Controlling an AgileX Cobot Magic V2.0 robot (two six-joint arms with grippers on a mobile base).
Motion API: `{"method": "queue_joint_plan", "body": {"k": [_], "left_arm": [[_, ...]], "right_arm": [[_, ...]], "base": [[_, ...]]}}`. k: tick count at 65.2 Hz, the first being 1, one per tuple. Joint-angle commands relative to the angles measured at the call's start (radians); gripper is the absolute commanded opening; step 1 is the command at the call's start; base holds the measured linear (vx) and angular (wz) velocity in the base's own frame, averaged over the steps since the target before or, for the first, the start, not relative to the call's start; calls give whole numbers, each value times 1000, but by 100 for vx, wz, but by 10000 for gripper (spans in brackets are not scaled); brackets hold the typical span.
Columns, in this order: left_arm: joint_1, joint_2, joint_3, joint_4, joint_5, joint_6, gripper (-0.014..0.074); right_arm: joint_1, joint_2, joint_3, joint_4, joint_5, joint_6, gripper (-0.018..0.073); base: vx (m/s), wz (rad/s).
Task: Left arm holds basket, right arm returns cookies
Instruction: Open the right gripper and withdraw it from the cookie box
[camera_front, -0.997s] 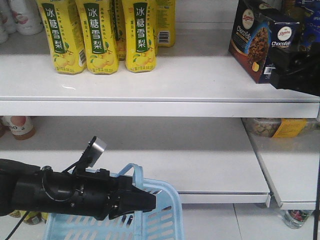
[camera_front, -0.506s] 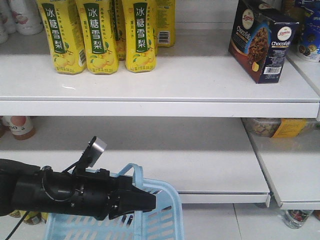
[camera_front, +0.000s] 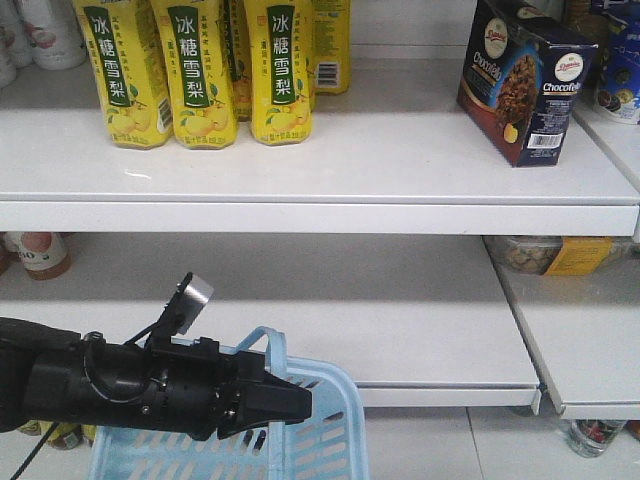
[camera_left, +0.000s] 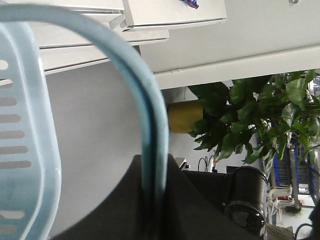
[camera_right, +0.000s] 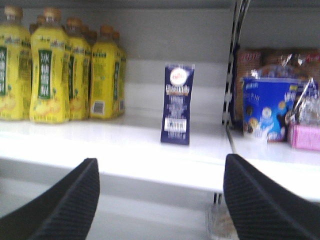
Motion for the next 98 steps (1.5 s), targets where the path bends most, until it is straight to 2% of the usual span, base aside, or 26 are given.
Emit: {"method": "queue_joint_plan", "body": {"k": [1,12,18,24,41,84,91,98], "left_arm": [[-1,-46,-29,-97,55,20,-6],[-1,-46,-29,-97,55,20,-6],[-1,-46,-29,-97,55,20,-6],[-1,-46,-29,-97,55,20,-6],[-1,-46,-29,-97,55,20,-6],[-1,-46,-29,-96,52,20,-6],[-1,-99,10,-95,13,20,-6],[-1,-200,79,-41,8,20,-6]], "right_arm": [[-6,-10,41,2,-40,-6,509],[-6,-10,101,89,-40,-1,503],[-6,-10,101,114,-40,-2,460],[-6,-10,101,113,-40,-5,377],[-6,-10,101,114,-40,-5,-13],[-6,-10,101,114,-40,-5,-8],[-6,-10,101,114,-40,-5,-8],[-6,-10,101,114,-40,-5,-8]], "base": [[0,0],[0,0],[0,0],[0,0],[0,0],[0,0],[0,0],[0,0]]}}
